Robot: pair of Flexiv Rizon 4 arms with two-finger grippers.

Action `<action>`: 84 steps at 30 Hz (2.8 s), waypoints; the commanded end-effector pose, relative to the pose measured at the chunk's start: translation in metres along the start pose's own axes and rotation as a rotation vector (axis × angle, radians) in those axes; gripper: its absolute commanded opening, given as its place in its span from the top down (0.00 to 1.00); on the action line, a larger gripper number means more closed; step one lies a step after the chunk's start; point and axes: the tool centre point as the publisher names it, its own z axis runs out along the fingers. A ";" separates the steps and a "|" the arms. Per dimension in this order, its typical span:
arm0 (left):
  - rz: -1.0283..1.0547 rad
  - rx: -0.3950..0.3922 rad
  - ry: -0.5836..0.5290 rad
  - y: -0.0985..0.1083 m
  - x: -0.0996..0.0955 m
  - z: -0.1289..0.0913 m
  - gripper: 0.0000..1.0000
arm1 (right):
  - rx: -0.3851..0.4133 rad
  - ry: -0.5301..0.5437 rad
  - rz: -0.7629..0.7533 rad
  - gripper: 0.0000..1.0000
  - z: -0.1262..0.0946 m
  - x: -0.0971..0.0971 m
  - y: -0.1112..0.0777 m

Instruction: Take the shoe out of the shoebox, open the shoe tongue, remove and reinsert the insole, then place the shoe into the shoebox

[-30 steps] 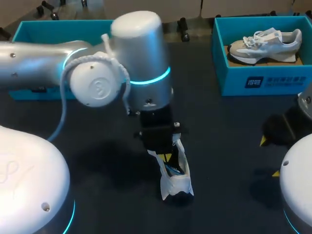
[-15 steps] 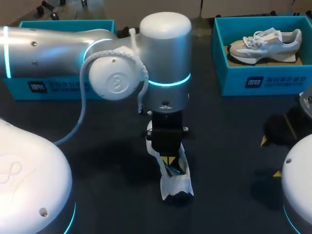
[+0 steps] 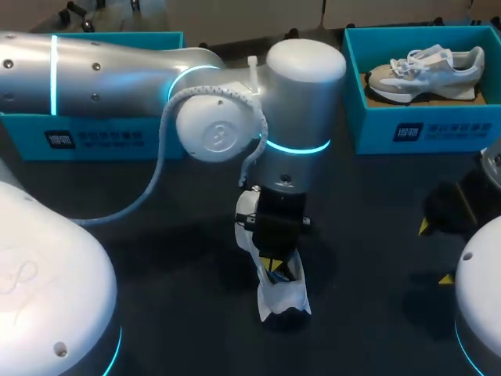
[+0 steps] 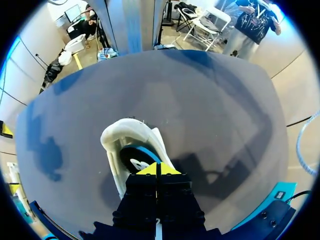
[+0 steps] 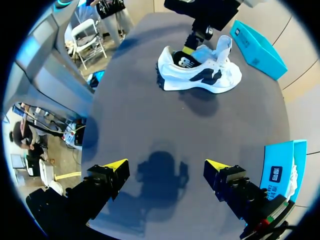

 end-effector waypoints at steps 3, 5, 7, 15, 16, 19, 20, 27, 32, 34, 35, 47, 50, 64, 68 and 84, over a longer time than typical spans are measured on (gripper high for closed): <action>-0.008 0.000 0.004 0.001 0.001 0.008 1.00 | 0.001 -0.005 0.000 0.00 0.000 0.003 0.000; -0.014 -0.002 0.007 0.001 0.001 0.012 1.00 | 0.001 -0.005 0.000 0.00 0.000 0.003 0.000; -0.016 -0.001 0.015 0.001 0.002 0.016 1.00 | 0.001 -0.005 0.000 0.00 0.000 0.003 0.000; -0.041 -0.003 0.024 0.003 0.003 0.033 1.00 | 0.001 -0.005 0.000 0.00 0.000 0.003 0.000; -0.047 -0.004 0.023 0.004 0.003 0.034 1.00 | 0.001 -0.005 0.000 0.00 0.000 0.003 0.000; -0.064 -0.009 0.017 0.005 0.001 0.039 1.00 | 0.001 -0.005 0.000 0.00 0.000 0.003 0.000; -0.070 -0.016 0.009 0.006 0.000 0.041 1.00 | 0.001 -0.005 0.000 0.00 0.000 0.003 0.000; -0.118 -0.070 -0.045 0.004 -0.004 0.054 1.00 | 0.001 -0.005 0.000 0.00 0.000 0.003 0.000; -0.182 -0.102 -0.147 0.009 -0.010 0.045 1.00 | 0.001 -0.005 0.000 0.00 0.000 0.003 0.000; -0.183 -0.098 -0.169 0.007 -0.012 0.034 1.00 | 0.001 -0.005 0.000 0.00 0.000 0.003 0.000; -0.179 -0.093 -0.170 0.006 -0.012 0.030 1.00 | 0.001 -0.005 0.000 0.00 0.000 0.003 0.000; -0.121 -0.093 -0.038 -0.005 -0.009 0.026 1.00 | 0.001 -0.005 0.000 0.00 0.000 0.003 0.000; -0.128 -0.092 -0.008 -0.002 -0.009 0.035 1.00 | 0.001 -0.005 0.000 0.00 0.000 0.003 0.000; -0.188 -0.073 0.006 0.013 -0.002 0.072 1.00 | 0.001 -0.005 0.000 0.00 0.000 0.003 0.000; -0.198 -0.077 -0.040 0.014 -0.005 0.061 1.00 | 0.001 -0.005 0.000 0.00 0.000 0.003 0.000; -0.172 -0.092 -0.015 0.005 -0.007 0.048 1.00 | 0.001 -0.005 0.000 0.00 0.000 0.003 0.000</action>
